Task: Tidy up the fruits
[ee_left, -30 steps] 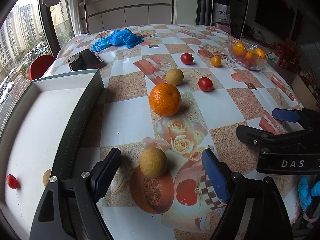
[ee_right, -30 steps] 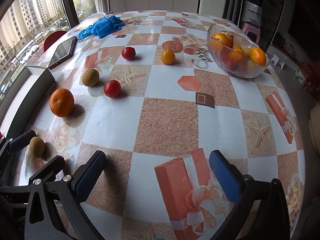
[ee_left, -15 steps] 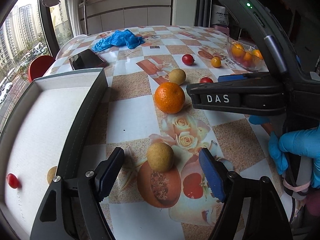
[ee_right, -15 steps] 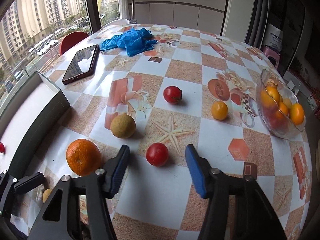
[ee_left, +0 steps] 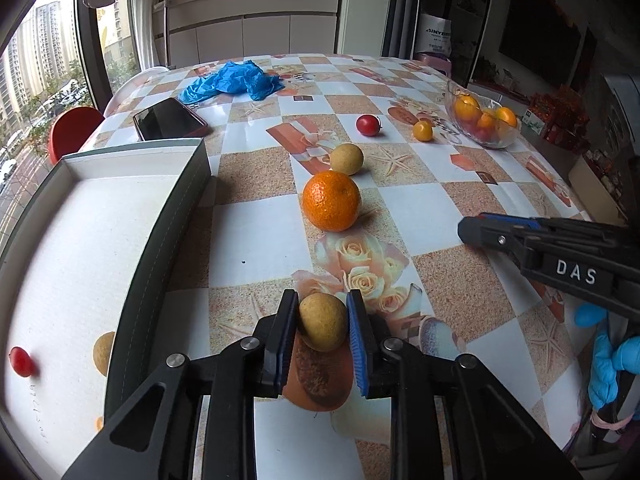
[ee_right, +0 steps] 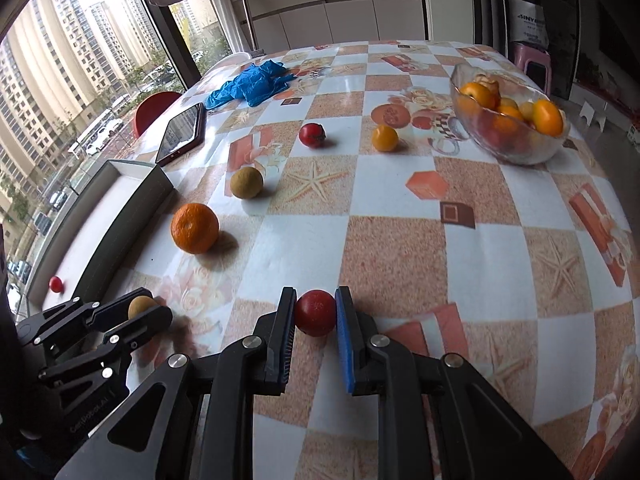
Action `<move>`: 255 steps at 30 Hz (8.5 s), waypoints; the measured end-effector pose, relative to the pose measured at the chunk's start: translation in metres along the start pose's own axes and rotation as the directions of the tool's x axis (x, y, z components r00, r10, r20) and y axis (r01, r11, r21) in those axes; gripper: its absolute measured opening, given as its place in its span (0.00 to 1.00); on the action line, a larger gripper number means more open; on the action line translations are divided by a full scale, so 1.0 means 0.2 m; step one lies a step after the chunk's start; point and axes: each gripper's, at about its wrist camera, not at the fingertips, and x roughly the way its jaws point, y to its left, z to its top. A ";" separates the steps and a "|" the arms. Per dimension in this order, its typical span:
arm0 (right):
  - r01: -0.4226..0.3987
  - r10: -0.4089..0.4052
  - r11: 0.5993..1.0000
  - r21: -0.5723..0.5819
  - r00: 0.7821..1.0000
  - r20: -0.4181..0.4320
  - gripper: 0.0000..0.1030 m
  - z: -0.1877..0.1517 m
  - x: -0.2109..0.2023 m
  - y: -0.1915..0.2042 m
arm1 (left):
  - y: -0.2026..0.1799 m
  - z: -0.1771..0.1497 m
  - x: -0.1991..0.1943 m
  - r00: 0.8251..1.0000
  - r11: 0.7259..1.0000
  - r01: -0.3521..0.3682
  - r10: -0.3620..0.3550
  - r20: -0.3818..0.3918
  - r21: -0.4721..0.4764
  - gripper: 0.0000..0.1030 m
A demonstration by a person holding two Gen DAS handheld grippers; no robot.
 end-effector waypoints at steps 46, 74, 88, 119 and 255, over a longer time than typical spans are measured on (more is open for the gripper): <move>-0.160 0.148 0.944 -0.290 0.987 -0.063 0.21 0.01 -0.01 1.11 | 0.84 -0.26 -0.47 0.980 0.956 -0.118 0.156 0.125 -0.269 0.25; -0.123 0.050 0.837 -0.534 0.988 -0.149 0.21 -0.14 0.26 1.41 | 0.92 -0.25 -0.39 0.965 0.950 -0.222 0.246 0.088 -0.220 0.25; -0.094 0.016 0.788 -0.608 0.991 -0.133 0.24 -0.17 0.20 1.33 | 0.80 -0.26 -0.40 0.972 0.961 -0.207 0.223 0.076 -0.182 0.26; 0.128 -0.120 0.968 -0.215 0.992 0.048 1.00 -0.01 -0.09 0.36 | 0.40 -0.06 -0.48 0.976 0.982 -0.157 0.170 0.134 -0.101 0.91; 0.264 -0.249 0.955 0.136 0.962 -0.114 0.99 0.15 0.09 -0.27 | -0.13 0.01 0.10 0.998 0.998 -0.055 0.055 -0.009 0.039 0.99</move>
